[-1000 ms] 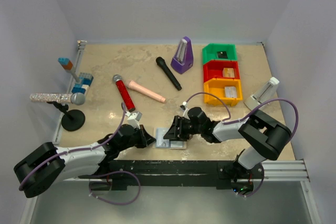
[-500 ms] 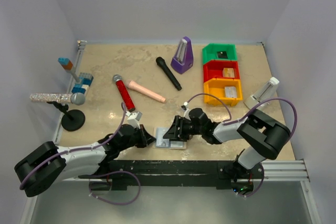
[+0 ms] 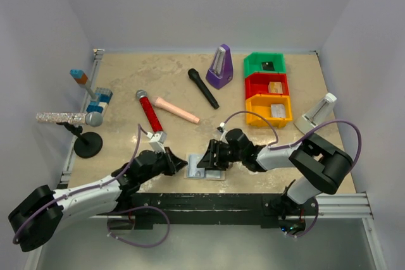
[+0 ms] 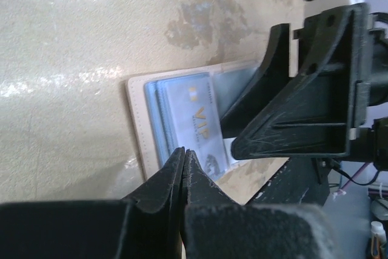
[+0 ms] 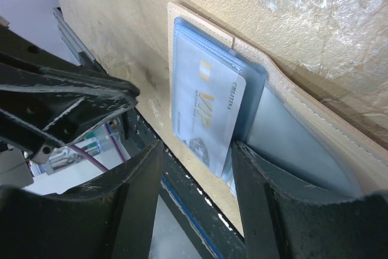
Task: Take the credit cards out of the card holder
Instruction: Remove the credit card from the card holder.
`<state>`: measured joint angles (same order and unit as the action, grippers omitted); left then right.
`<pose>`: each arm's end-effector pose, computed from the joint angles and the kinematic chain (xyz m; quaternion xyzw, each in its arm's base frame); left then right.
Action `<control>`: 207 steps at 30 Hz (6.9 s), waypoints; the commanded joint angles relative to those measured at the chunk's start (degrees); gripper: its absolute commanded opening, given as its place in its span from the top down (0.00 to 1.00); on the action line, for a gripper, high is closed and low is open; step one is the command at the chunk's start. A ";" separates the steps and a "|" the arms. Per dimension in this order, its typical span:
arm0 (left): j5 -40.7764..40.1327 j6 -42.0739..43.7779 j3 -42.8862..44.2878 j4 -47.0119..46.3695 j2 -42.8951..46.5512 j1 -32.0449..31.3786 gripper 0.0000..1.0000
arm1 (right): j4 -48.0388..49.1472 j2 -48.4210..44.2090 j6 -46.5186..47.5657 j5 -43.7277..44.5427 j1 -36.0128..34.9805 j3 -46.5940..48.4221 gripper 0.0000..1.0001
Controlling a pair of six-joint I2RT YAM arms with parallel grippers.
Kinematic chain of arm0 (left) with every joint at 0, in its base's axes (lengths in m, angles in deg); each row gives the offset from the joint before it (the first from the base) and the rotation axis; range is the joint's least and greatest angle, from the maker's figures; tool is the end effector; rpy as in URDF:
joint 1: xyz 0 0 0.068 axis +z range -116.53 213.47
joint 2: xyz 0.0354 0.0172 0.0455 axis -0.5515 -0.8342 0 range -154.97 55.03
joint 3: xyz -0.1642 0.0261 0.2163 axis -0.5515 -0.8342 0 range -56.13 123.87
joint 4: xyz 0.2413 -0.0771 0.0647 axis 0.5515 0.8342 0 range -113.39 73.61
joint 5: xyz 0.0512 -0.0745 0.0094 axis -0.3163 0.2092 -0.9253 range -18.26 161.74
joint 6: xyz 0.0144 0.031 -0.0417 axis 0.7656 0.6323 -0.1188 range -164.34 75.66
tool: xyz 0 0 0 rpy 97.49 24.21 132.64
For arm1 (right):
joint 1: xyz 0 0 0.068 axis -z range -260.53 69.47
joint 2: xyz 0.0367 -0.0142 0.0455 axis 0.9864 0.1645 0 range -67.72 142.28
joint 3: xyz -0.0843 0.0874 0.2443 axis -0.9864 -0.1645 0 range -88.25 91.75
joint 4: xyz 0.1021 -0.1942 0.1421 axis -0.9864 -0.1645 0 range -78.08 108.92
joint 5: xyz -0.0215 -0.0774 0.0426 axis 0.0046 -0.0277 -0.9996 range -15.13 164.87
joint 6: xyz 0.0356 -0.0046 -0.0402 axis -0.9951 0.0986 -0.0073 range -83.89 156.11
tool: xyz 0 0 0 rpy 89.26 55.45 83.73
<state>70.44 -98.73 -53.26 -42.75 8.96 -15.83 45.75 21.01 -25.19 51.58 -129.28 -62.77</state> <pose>0.1028 -0.1183 0.1353 -0.0434 0.8367 -0.4233 0.3447 0.1635 0.2076 0.1224 0.0051 0.8790 0.4650 0.1055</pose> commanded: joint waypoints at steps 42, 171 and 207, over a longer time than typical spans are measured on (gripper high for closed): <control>4.90 -0.36 0.38 -17.12 -14.49 -0.36 1.00 | -18.65 -0.66 12.69 1.05 -0.47 8.80 0.45; 0.25 -2.82 -8.67 -22.39 -24.51 -1.94 1.00 | 24.40 -0.13 -1.37 0.00 0.15 -6.58 0.45; 2.62 -4.85 -9.11 -31.36 -30.41 -3.26 1.00 | 26.26 3.47 -2.95 -1.58 1.03 -5.26 0.66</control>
<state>71.12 -103.36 -53.26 -72.67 -21.26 -17.99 68.44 26.12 -28.58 51.30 -128.10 -70.14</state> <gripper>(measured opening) 0.016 0.368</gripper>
